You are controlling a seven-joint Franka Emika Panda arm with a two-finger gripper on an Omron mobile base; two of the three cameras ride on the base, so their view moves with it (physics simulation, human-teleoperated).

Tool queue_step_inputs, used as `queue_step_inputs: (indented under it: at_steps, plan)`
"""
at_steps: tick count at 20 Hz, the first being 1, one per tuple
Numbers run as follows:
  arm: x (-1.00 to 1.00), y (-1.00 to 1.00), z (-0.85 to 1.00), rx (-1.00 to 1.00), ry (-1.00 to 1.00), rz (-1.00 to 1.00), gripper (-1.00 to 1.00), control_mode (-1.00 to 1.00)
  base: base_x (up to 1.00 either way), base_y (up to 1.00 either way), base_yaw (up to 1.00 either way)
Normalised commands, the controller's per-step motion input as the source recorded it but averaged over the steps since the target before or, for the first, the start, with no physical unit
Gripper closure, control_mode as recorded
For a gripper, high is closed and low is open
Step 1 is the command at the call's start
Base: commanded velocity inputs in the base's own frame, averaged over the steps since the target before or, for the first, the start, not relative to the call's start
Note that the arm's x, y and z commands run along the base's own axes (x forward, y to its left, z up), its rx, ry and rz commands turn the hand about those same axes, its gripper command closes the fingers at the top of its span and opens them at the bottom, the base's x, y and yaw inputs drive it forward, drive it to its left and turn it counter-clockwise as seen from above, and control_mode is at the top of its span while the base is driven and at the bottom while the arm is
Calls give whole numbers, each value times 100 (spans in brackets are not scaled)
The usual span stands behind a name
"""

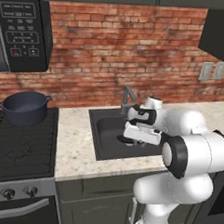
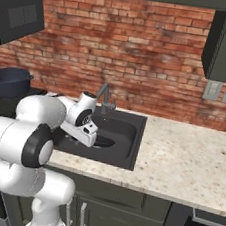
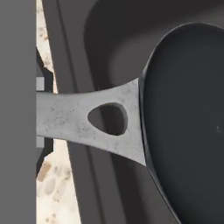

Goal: Move the pot and pan from the stove into the sink.

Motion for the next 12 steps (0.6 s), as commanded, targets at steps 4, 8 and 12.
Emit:
queue_step_inputs:
  at_steps: [4,8,12]
  plan:
    - [18,0,-28,-1,-5,0,100,-100,0,0,0]
    - [19,0,-33,-1,-7,0,100,-100,0,0,0]
    - [24,0,-27,0,-12,0,100,-100,0,0,0]
